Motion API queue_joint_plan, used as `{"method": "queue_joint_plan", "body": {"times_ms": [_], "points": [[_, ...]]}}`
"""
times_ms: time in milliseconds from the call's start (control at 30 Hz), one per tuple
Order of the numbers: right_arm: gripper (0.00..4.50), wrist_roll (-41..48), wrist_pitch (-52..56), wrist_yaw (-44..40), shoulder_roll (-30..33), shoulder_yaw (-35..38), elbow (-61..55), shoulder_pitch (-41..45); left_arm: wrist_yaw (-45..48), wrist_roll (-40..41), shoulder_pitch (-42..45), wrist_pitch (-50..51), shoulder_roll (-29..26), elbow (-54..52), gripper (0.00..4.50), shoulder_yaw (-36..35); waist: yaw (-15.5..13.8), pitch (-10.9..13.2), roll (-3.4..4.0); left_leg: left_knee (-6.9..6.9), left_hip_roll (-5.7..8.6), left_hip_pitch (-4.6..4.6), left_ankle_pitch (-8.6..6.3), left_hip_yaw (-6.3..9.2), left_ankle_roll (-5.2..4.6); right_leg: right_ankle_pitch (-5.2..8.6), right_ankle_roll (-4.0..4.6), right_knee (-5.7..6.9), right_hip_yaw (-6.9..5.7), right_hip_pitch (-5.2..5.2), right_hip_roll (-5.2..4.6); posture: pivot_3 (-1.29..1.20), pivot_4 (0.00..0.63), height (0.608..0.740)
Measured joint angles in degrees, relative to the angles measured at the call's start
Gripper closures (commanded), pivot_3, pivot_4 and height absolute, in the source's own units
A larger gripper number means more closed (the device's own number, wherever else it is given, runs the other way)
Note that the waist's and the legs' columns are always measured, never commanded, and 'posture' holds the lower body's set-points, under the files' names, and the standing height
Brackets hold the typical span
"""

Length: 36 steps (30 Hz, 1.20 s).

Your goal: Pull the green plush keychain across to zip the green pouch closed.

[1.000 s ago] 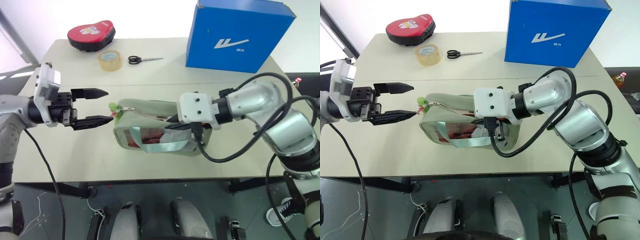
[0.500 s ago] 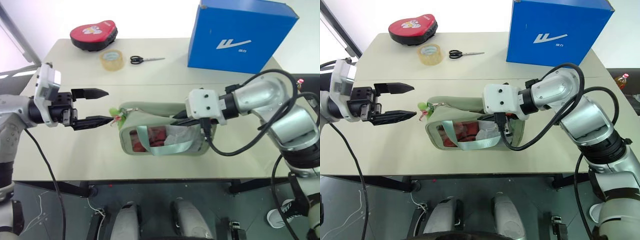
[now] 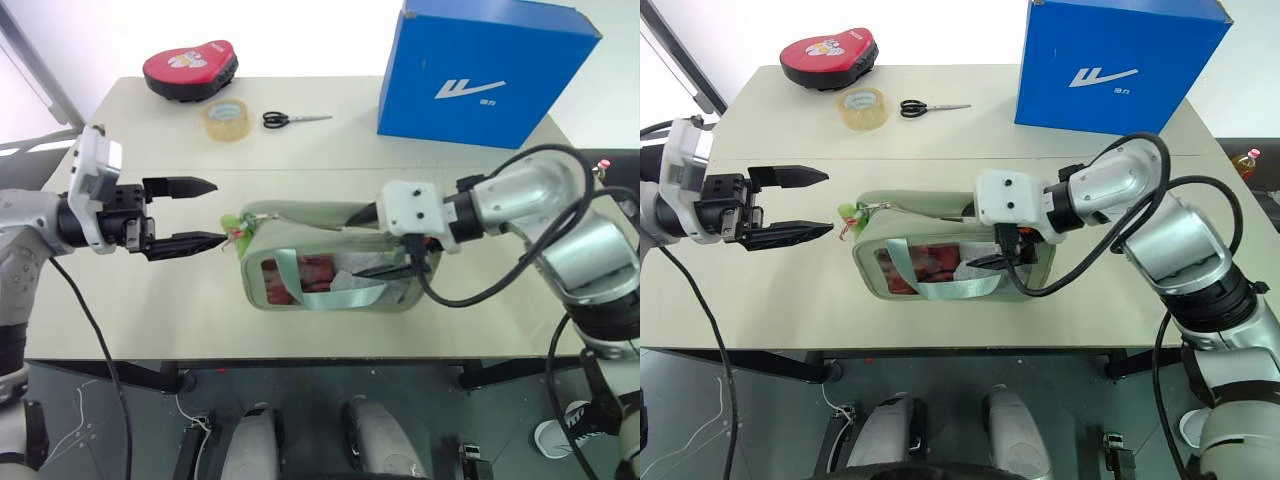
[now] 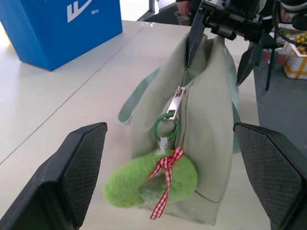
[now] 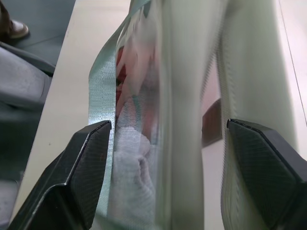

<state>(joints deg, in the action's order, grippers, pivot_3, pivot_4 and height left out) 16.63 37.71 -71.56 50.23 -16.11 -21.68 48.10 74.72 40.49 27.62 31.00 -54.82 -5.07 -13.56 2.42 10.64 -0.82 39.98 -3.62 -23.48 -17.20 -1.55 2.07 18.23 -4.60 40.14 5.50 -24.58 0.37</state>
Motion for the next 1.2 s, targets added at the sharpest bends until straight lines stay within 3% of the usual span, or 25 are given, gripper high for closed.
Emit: {"method": "queue_joint_plan", "body": {"times_ms": [300,600,733,767,967,1200], "points": [[0.78,7.37,3.14,-1.23,5.98,11.94,-0.8,-3.38,0.1,-0.01,0.21,-0.09,0.06,0.1,0.0,0.9,0.03,0.0,-0.01,-0.01,0.0,0.0,0.0,-0.02,-0.01,0.0,0.0,-0.01,0.0,0.0,0.02,0.0,0.15,0.737],[0.78,8.05,2.72,-0.15,9.64,14.9,-1.42,-12.53,0.2,-0.03,0.3,-0.35,0.12,0.46,0.0,1.12,0.08,0.0,-0.01,-0.02,0.0,0.01,0.0,-0.06,-0.01,0.0,0.0,-0.01,0.01,0.0,0.04,0.0,0.15,0.737],[2.08,8.23,1.76,0.47,9.75,14.91,-1.87,-14.82,0.29,-0.04,0.3,-0.36,0.11,0.49,0.0,1.12,0.05,0.0,-0.01,-0.02,0.0,0.01,0.0,-0.06,-0.01,0.0,0.0,-0.01,0.02,0.0,0.03,0.0,0.15,0.737],[2.08,8.22,1.55,0.68,9.75,14.91,-1.86,-14.92,0.3,-0.04,0.3,-0.35,0.11,0.49,0.0,1.12,0.04,0.0,-0.01,-0.01,0.0,0.01,0.0,-0.06,-0.01,0.0,0.0,-0.01,0.02,0.0,0.03,0.0,0.15,0.737],[4.48,8.45,0.63,1.43,9.75,14.92,-1.77,-15.05,0.45,-0.04,0.28,-0.34,0.08,0.48,0.0,1.12,0.05,0.0,-0.01,-0.02,0.0,0.01,0.0,-0.06,-0.01,0.0,0.0,-0.01,0.02,0.0,0.04,0.0,0.15,0.737],[4.48,8.43,0.59,1.93,9.69,14.88,-1.68,-15.35,0.73,-0.05,0.19,-0.34,0.0,0.48,0.0,1.12,0.04,0.0,-0.01,-0.01,0.0,0.01,0.0,-0.07,-0.01,0.0,0.0,-0.01,0.02,0.0,0.04,0.0,0.15,0.737]]}}
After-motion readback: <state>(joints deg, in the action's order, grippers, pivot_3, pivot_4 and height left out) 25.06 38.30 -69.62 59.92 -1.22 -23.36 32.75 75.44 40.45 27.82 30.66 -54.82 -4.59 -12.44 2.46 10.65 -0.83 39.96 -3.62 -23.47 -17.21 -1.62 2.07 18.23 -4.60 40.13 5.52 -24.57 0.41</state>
